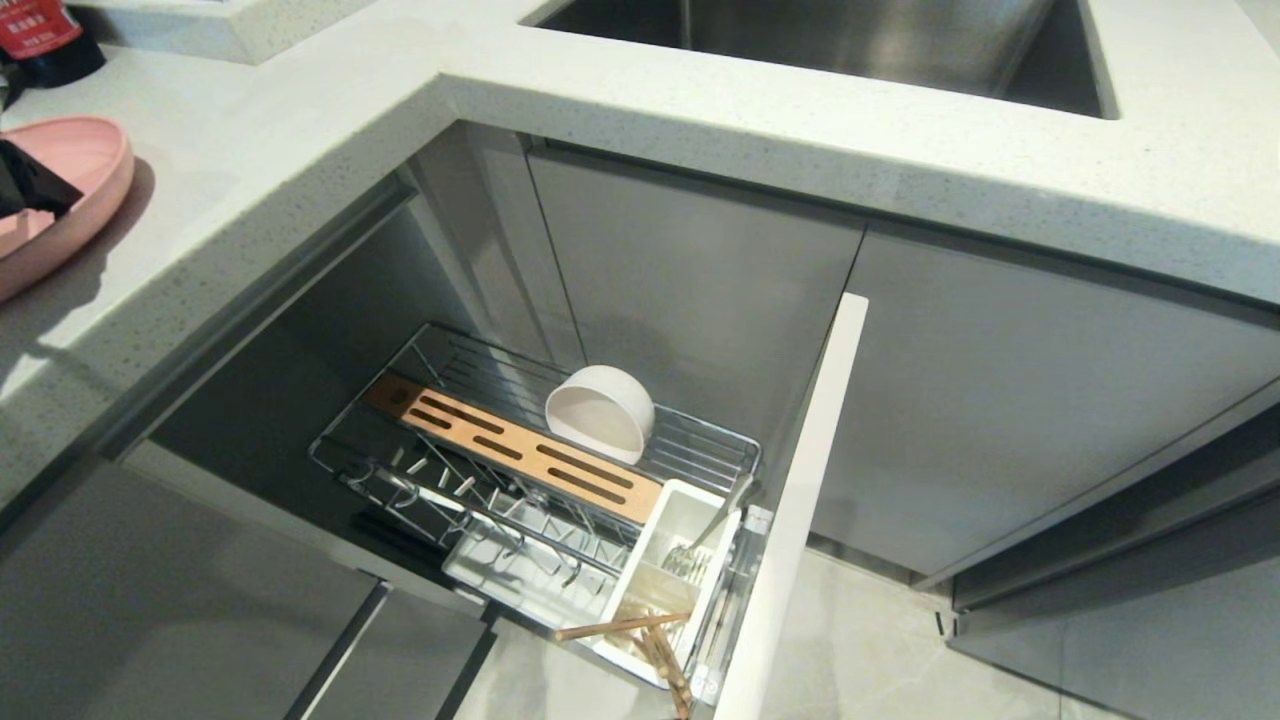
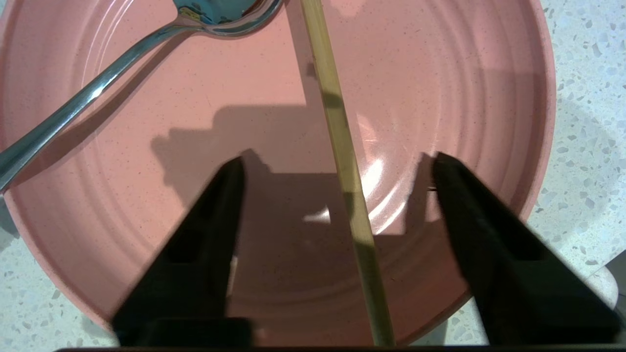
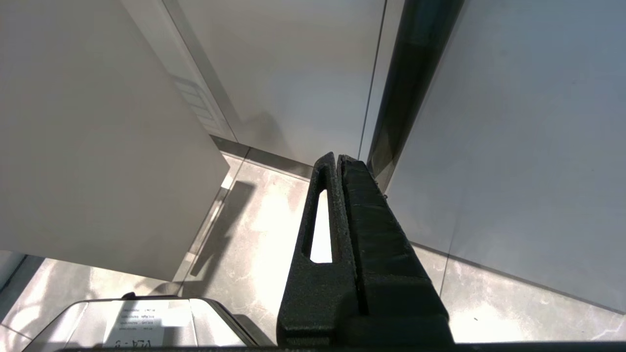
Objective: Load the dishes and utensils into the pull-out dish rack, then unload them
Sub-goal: Pick up the chopsticks and place it in the cupboard
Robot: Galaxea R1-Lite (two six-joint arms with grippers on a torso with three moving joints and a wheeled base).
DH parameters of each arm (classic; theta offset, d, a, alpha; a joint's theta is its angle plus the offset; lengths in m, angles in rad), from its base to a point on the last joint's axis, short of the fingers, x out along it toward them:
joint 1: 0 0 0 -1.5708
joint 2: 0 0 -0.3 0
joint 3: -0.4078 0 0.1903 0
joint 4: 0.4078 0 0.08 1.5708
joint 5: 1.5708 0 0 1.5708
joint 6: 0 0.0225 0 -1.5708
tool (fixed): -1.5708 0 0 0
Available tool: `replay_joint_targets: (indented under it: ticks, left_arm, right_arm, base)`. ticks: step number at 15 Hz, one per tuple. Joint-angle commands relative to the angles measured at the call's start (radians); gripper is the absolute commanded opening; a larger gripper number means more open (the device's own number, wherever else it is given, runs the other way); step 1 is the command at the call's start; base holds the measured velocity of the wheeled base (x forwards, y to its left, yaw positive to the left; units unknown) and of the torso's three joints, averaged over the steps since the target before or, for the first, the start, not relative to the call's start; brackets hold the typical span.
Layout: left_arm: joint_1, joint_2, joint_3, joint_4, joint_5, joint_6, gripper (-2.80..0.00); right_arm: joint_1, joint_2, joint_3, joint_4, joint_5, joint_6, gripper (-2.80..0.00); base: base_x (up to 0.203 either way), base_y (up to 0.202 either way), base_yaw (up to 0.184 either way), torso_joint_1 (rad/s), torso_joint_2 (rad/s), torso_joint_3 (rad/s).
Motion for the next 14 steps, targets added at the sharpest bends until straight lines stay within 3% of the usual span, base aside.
replay_joint_targets:
  ticks: [1, 14]
  left_arm:
    - [-0.002, 0.002, 0.000, 0.005, 0.003, -0.002, -2.80]
    - [-0.003, -0.044, -0.010, 0.000, 0.005, -0.002, -2.80]
  right_arm:
    - [0.000, 0.001, 0.000, 0.000, 0.000, 0.000, -2.80]
    - [0.000, 0.001, 0.000, 0.000, 0.000, 0.000, -2.80]
  base:
    - [0.000, 0.000, 0.000, 0.000, 0.00, 0.000]
    - [0.000, 0.000, 0.000, 0.000, 0.00, 0.000]
